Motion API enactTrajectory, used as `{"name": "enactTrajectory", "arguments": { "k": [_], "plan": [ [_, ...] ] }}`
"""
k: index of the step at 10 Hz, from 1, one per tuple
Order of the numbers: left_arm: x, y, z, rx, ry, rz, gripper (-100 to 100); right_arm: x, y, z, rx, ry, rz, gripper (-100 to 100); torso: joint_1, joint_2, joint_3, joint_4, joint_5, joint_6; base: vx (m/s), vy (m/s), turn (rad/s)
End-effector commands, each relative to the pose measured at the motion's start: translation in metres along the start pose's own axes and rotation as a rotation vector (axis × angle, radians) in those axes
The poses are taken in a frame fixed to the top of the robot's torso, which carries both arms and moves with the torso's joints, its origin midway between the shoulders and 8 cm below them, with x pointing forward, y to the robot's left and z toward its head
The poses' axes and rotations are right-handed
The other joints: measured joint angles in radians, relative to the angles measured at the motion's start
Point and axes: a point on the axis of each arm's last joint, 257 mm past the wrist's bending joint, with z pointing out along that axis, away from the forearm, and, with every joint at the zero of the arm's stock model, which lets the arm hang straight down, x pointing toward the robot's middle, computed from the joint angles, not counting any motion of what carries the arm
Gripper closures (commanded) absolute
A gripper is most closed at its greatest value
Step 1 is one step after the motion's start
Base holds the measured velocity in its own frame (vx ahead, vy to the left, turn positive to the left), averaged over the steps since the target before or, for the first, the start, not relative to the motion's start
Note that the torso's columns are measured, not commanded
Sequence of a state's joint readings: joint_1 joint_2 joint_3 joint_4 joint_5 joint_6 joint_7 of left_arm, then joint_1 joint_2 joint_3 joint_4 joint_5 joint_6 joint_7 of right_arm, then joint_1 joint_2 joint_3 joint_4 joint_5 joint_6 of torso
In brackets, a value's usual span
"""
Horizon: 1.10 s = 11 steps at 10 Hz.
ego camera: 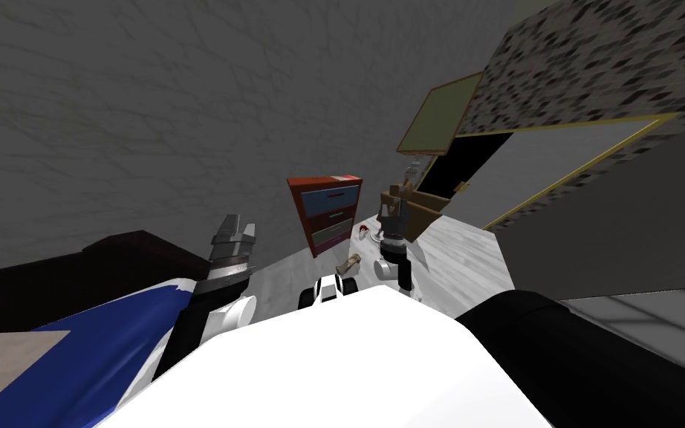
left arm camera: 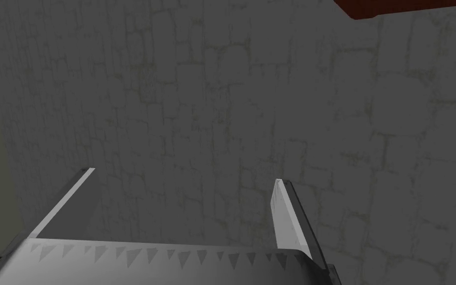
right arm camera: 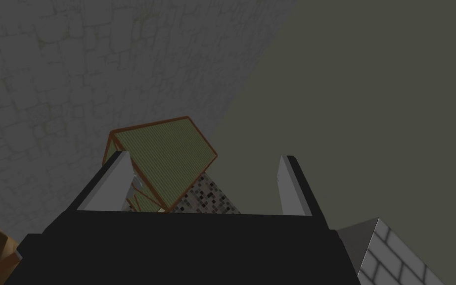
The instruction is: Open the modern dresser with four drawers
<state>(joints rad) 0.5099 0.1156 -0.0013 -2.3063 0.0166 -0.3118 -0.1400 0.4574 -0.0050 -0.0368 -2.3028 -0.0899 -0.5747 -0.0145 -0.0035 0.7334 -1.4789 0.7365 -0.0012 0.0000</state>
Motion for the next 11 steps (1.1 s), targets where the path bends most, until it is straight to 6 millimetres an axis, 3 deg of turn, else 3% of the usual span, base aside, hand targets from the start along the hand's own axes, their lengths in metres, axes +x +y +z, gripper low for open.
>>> {"name": "enactTrajectory", "arguments": {
  "k": [1,11],
  "plan": [
    [-0.002,0.009,0.0,-0.036,0.012,0.009,-100,0.0,0.0,0.0,0.0,0.0,0.0,0,0.002,0.004,0.002,0.001,0.001,0.0,0.154,-0.161,0.037],
    [-0.018,0.059,-0.01,-0.224,-0.016,-0.002,-100,0.0,0.0,0.0,0.0,0.0,0.0,0,0.005,0.005,0.004,0.002,0.002,0.0,0.162,-0.188,0.056]
  ]
}}
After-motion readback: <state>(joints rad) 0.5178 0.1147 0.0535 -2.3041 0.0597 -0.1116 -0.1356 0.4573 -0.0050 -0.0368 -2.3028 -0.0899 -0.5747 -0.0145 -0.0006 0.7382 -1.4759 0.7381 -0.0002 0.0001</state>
